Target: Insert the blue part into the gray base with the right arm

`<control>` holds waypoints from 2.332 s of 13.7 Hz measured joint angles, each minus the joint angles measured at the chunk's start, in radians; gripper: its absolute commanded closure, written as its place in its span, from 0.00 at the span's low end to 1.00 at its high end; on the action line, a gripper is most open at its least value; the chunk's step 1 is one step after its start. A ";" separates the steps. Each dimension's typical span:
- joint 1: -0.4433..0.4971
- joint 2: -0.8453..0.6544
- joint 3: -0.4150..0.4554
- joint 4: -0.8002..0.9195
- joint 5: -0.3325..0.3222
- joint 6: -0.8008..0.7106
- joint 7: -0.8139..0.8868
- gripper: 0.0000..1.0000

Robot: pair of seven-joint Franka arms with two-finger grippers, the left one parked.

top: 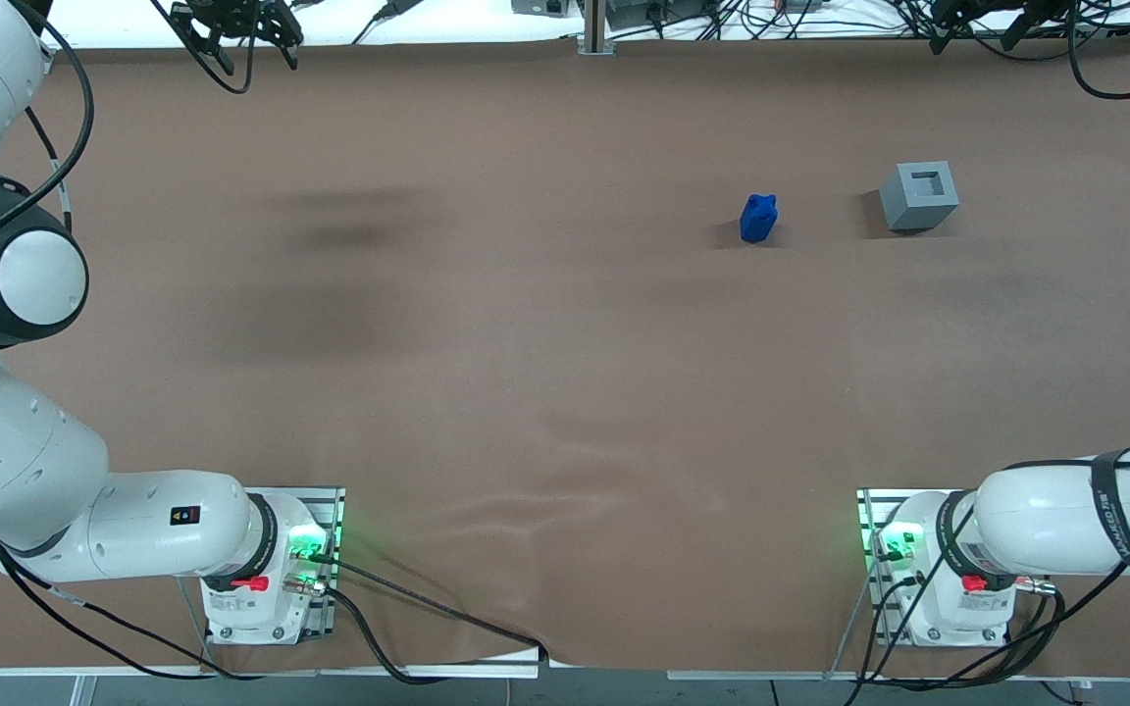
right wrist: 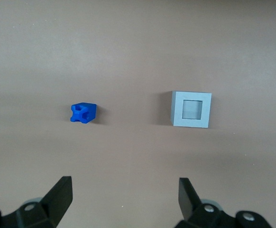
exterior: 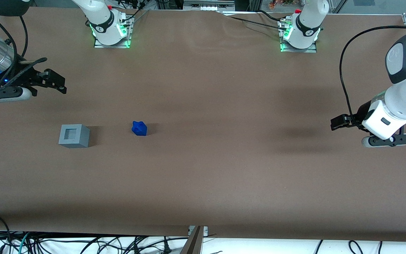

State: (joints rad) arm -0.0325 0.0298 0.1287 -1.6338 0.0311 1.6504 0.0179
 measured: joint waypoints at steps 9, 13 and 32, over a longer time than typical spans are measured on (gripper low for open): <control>-0.007 0.001 -0.011 0.001 0.000 -0.009 -0.003 0.01; -0.007 0.003 -0.011 0.001 0.000 -0.010 -0.004 0.01; -0.005 0.027 -0.007 0.000 0.000 -0.014 -0.004 0.01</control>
State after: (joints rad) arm -0.0371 0.0568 0.1222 -1.6341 0.0309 1.6368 0.0144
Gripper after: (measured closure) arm 0.009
